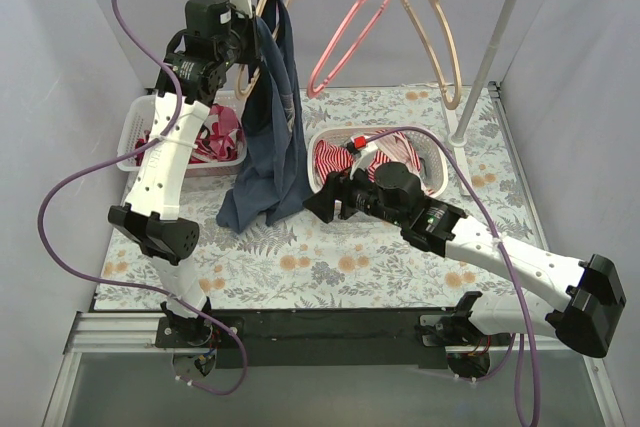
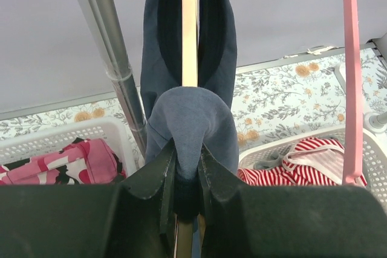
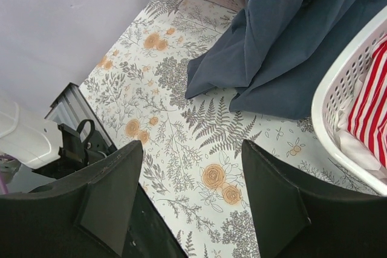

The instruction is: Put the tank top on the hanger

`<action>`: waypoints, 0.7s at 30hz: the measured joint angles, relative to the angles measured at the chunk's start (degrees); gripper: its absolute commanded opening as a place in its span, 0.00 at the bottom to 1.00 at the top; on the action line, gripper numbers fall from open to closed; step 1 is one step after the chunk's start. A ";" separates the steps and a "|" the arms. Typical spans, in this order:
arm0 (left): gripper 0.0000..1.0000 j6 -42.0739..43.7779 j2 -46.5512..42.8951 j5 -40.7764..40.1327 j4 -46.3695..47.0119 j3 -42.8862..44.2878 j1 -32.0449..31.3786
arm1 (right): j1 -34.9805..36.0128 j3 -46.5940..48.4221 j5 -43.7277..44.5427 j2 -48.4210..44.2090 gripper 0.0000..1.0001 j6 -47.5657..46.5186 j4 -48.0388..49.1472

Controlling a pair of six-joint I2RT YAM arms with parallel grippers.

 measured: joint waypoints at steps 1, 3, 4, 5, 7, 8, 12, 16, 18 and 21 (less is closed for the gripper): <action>0.01 0.09 0.00 0.00 0.33 -0.04 0.00 | 0.07 -0.17 0.13 0.00 0.74 0.00 -0.04; 0.04 0.11 0.13 0.00 1.03 -0.04 0.00 | 0.20 -0.48 0.48 0.00 0.74 0.00 -0.20; 0.04 0.11 0.26 0.02 1.33 -0.04 0.00 | 0.24 -0.57 0.59 0.00 0.74 0.00 -0.26; 0.05 0.11 0.46 0.02 1.64 -0.04 0.00 | 0.26 -0.70 0.74 0.00 0.74 0.00 -0.26; 0.05 0.09 0.76 0.04 2.43 -0.50 0.00 | 0.26 -1.22 0.94 -0.26 0.74 0.00 -0.26; 0.05 0.09 0.85 0.04 2.62 -1.01 0.00 | 0.26 -1.33 1.03 -0.33 0.74 0.02 -0.50; 0.06 0.09 1.49 0.02 3.23 -2.75 0.00 | 0.31 -1.68 1.33 -0.59 0.74 0.02 -0.48; 0.12 -0.04 1.81 0.02 5.20 -3.50 0.00 | 0.44 -1.99 1.49 -0.98 0.74 0.02 -0.50; 0.26 -0.20 1.81 0.02 5.77 -3.82 0.00 | 0.63 -1.99 1.60 -1.09 0.74 0.02 -0.46; 0.51 -0.39 1.64 0.00 6.69 -4.74 0.00 | 0.63 -1.99 1.84 -1.14 0.74 0.02 -0.46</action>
